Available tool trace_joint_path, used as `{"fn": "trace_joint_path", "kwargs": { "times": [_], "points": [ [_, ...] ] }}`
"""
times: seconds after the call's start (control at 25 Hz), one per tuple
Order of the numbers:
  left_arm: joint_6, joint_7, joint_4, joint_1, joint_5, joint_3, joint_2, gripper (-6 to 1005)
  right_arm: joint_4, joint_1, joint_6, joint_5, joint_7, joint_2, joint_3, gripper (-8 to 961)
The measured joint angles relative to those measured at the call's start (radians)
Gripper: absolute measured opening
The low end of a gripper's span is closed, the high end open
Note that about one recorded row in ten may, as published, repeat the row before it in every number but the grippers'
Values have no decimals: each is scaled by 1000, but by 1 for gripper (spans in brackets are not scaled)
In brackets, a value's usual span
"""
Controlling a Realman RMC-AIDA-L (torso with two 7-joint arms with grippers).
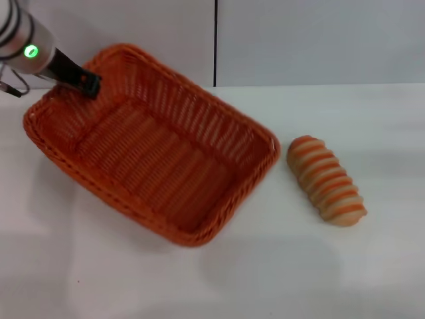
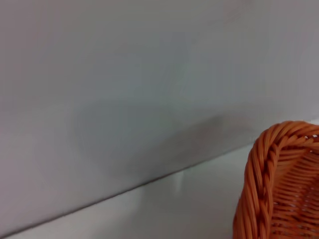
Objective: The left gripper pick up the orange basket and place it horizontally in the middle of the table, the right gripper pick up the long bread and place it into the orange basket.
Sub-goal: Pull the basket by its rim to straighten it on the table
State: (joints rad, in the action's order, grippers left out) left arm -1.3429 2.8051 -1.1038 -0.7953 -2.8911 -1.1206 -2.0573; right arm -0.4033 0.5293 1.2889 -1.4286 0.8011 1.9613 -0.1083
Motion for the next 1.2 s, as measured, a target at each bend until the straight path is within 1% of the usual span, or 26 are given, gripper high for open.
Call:
{"fn": "trace_joint_path", "kwargs": {
  "times": [0.08,0.12,0.16,0.2,0.28,0.32,0.36,0.48,0.52,0.56,0.68,0.72,0.76,0.92,1.04,1.2],
  "points": [
    [-11,21,-15,15,0,35,2,193,27,30,-14,0,-6,-34,-17,667],
    [-27,47,-41,49,-1,51,2,191,53,54,-25,0,-17,-57,-36,667],
    [-27,47,-41,49,-1,51,2,191,64,64,-29,-1,-24,-66,-46,667],
    [-35,58,-60,72,-1,49,1,191,64,64,-29,-1,-24,-66,-46,667],
    [-55,69,-105,116,-1,47,-4,190,80,82,-34,-1,-41,-76,-69,667],
    [-85,72,-157,166,0,47,-12,190,90,95,-36,1,-58,-78,-88,667],
    [-85,72,-157,166,0,47,-12,185,90,95,-36,1,-58,-78,-88,667],
    [-125,74,-219,222,1,48,-19,171,105,113,-41,2,-76,-76,-101,667],
    [-144,74,-246,251,4,41,-21,166,109,123,-54,2,-80,-70,-116,667],
    [-144,74,-246,251,4,41,-21,164,109,123,-54,2,-80,-70,-116,667],
    [-166,76,-274,290,30,30,-22,156,109,130,-66,4,-83,-61,-140,667],
    [-170,76,-287,310,67,25,-21,154,108,134,-73,6,-83,-55,-148,667],
    [-170,76,-287,310,67,25,-21,151,108,134,-73,6,-83,-55,-148,667],
    [-183,77,-297,329,101,3,-21,142,109,136,-80,6,-83,-41,-149,667],
    [-184,79,-288,334,110,-19,-20,135,109,134,-79,6,-83,-40,-150,668],
    [-181,80,-261,341,141,-24,-20,129,109,132,-80,6,-83,-36,-151,669]
  ]
}}
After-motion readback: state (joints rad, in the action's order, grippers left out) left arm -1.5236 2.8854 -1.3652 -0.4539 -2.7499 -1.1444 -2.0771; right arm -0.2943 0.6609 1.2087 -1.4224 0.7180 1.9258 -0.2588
